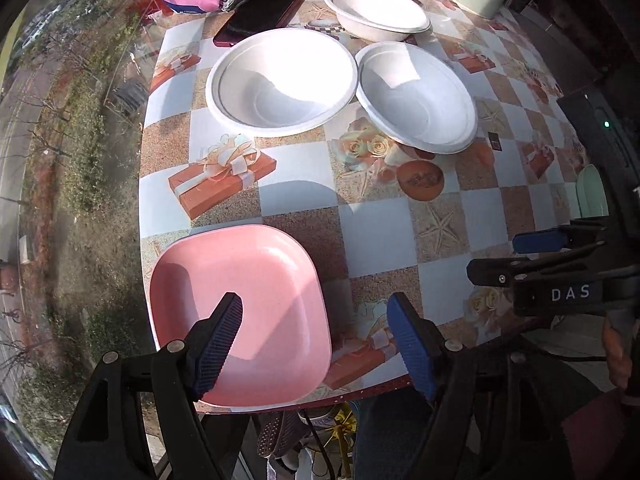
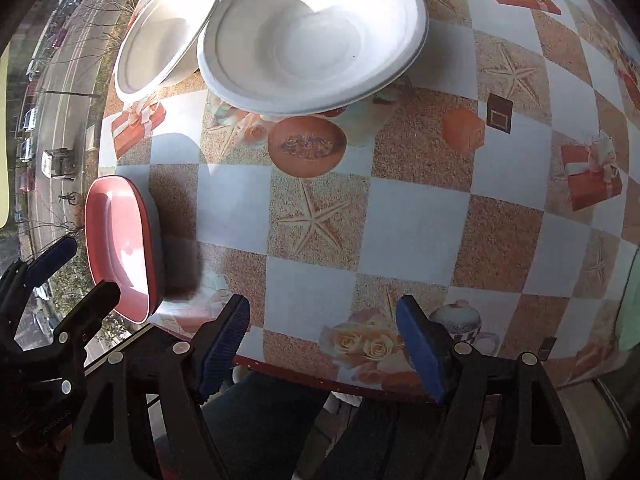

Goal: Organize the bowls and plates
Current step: 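Move both tools to the rim of the mint green plate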

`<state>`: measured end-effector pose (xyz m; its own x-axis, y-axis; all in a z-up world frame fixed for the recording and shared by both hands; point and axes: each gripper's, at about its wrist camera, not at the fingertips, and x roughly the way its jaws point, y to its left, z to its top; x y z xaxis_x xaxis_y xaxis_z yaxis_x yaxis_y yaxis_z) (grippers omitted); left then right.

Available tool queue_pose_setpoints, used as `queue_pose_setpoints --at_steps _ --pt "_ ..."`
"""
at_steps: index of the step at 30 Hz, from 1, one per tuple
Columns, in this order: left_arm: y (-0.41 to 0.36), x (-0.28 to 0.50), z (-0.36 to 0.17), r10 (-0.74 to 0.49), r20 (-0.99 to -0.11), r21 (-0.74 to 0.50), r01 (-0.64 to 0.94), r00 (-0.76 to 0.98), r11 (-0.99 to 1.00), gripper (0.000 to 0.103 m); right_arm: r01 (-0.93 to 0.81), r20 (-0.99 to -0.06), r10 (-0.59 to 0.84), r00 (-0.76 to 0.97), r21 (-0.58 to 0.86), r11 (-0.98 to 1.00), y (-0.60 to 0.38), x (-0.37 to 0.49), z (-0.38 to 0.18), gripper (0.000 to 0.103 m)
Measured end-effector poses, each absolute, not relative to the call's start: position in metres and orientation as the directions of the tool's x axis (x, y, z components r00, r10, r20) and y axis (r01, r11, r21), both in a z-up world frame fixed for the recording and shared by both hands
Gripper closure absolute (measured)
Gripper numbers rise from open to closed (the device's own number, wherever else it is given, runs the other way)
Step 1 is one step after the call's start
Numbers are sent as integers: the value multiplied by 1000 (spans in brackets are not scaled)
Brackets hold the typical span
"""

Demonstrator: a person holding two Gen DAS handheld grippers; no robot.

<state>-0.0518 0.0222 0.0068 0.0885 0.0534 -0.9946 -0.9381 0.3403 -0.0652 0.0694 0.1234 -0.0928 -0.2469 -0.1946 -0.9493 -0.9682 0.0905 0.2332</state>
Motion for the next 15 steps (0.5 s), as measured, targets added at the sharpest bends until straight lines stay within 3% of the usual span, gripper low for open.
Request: queue_pose_setpoints --at_steps 7,15 --pt "18 21 9 33 -995 -63 -841 96 537 25 -945 -963 -118 -243 207 253 98 143 -78 26" --pt "17 109 -7 -45 -995 -96 -778 87 620 25 -917 -983 -54 -175 143 371 66 273 -62 26"
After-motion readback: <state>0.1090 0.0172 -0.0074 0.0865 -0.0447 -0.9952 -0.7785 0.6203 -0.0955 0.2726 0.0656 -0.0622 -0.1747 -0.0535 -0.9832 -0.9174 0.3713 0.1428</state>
